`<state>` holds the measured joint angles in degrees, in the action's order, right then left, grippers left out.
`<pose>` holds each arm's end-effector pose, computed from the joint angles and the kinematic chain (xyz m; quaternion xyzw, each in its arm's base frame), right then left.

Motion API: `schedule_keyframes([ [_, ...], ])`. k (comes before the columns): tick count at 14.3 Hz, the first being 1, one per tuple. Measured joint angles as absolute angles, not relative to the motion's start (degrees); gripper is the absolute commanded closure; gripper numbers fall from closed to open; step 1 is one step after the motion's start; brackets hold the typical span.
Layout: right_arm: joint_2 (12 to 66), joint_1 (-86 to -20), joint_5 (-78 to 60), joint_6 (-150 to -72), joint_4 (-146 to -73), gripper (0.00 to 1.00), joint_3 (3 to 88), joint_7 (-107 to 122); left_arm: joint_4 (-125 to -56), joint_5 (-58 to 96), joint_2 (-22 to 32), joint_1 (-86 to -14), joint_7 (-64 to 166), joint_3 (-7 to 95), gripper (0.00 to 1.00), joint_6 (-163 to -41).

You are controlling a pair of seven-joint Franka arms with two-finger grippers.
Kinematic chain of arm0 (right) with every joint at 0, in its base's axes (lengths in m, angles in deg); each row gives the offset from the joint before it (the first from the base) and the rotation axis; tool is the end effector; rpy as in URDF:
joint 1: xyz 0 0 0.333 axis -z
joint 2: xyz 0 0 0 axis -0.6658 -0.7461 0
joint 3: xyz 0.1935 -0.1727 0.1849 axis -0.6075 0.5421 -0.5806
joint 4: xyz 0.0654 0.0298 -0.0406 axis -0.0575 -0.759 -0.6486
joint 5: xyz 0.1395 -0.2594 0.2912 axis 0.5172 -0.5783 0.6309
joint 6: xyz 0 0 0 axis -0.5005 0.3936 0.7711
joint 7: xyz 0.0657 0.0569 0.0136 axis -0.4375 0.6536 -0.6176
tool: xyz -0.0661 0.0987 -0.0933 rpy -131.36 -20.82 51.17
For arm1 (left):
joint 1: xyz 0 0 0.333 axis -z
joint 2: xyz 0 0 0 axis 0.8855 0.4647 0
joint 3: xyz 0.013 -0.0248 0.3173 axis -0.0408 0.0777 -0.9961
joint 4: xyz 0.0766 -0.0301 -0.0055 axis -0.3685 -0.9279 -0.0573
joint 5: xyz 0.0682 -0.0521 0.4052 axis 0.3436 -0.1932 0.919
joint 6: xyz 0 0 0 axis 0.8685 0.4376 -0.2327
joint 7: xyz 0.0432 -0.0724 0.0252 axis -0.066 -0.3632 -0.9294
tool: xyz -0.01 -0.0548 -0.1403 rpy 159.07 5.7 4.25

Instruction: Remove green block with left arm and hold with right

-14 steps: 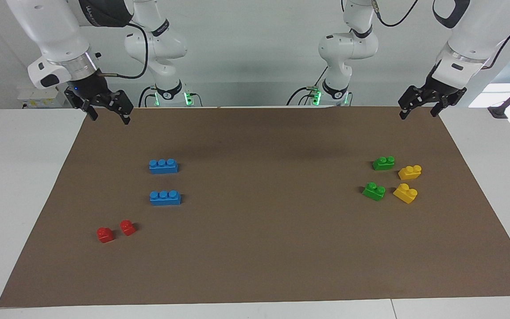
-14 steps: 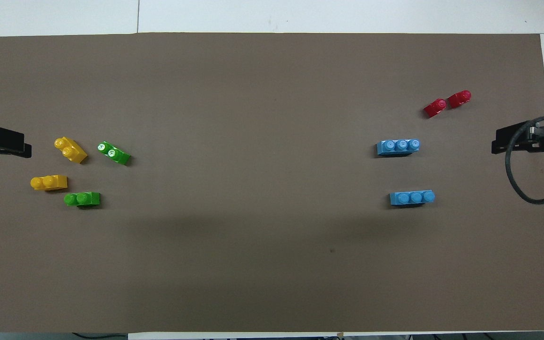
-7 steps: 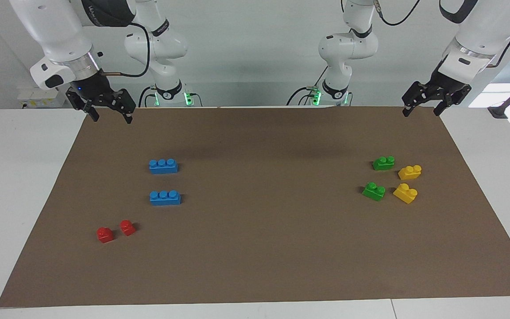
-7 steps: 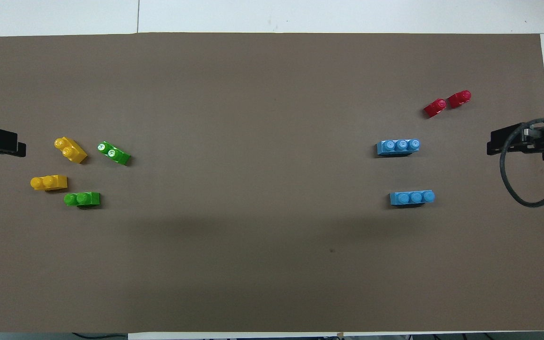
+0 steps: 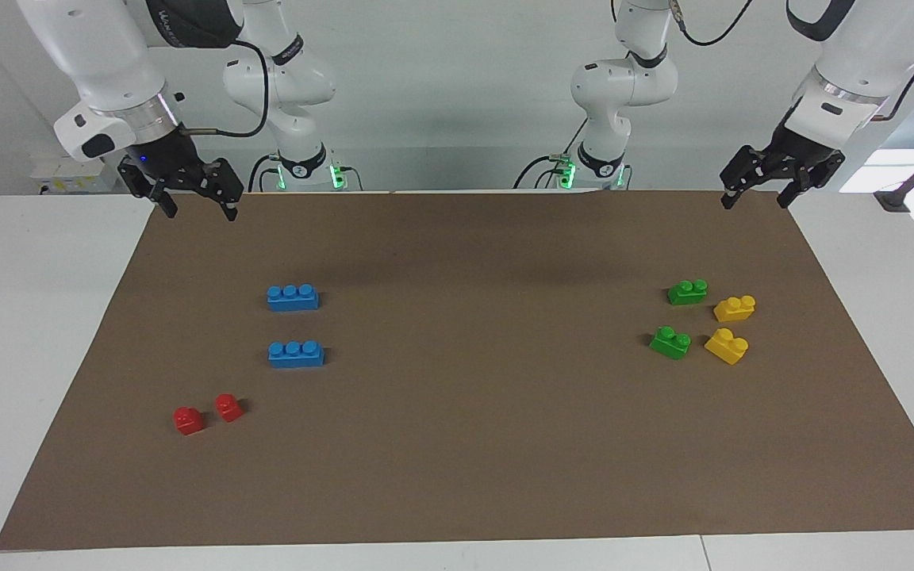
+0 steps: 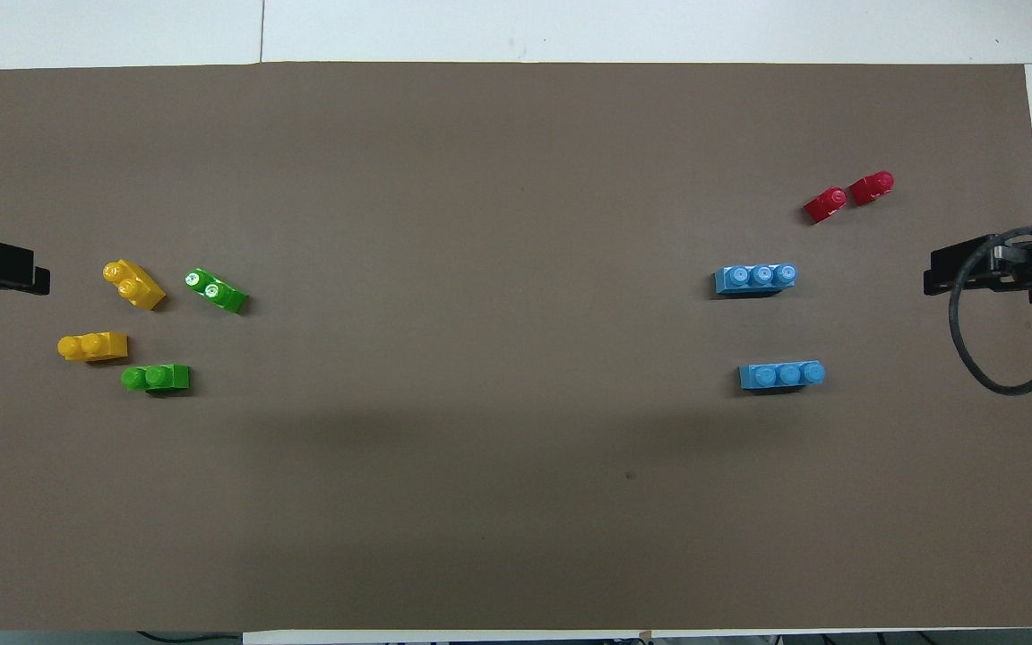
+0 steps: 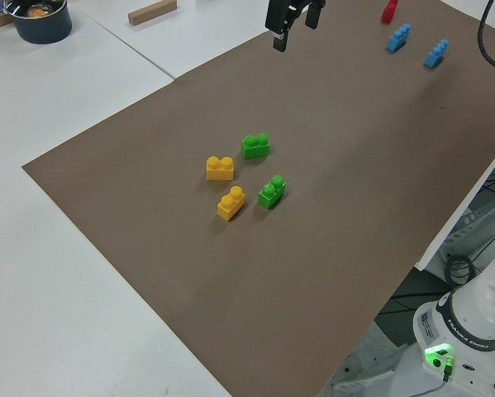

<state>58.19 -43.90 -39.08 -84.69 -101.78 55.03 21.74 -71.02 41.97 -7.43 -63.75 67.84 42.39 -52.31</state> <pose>0.5561 0.0002 0.5734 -0.9984 0.0551 0.0073 0.0057 0.5615 -0.0091 0.6030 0.9996 -0.0138 0.0067 0.0217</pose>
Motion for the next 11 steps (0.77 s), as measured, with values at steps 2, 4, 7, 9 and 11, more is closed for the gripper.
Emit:
schedule_keyframes([
  [2,58.35,-43.9,-39.14,-84.68,-102.29,0.0,55.03,21.71,-71.02,41.97,-7.43,-63.75,67.84,42.39,0.0,-52.43],
  [4,58.4,-43.9,-39.18,-84.68,-102.42,0.0,55.04,20.71,-71.02,41.96,-7.43,-63.75,67.84,42.39,0.0,-52.44],
  [7,58.5,-43.89,-39.19,-84.69,-102.54,0.0,55.05,19.35,-71.01,41.96,-7.44,-63.75,67.84,42.39,0.0,-52.44],
  [9,58.5,-43.89,-39.19,-84.69,-102.61,0.0,55.05,18.27,-71.01,41.96,-7.45,-63.75,67.84,42.39,0.0,-52.44],
  [11,58.52,-43.89,-39.19,-84.69,-102.65,0.0,55.05,18.04,-71.01,41.96,-7.45,-63.75,67.84,42.39,0.0,-52.44],
])
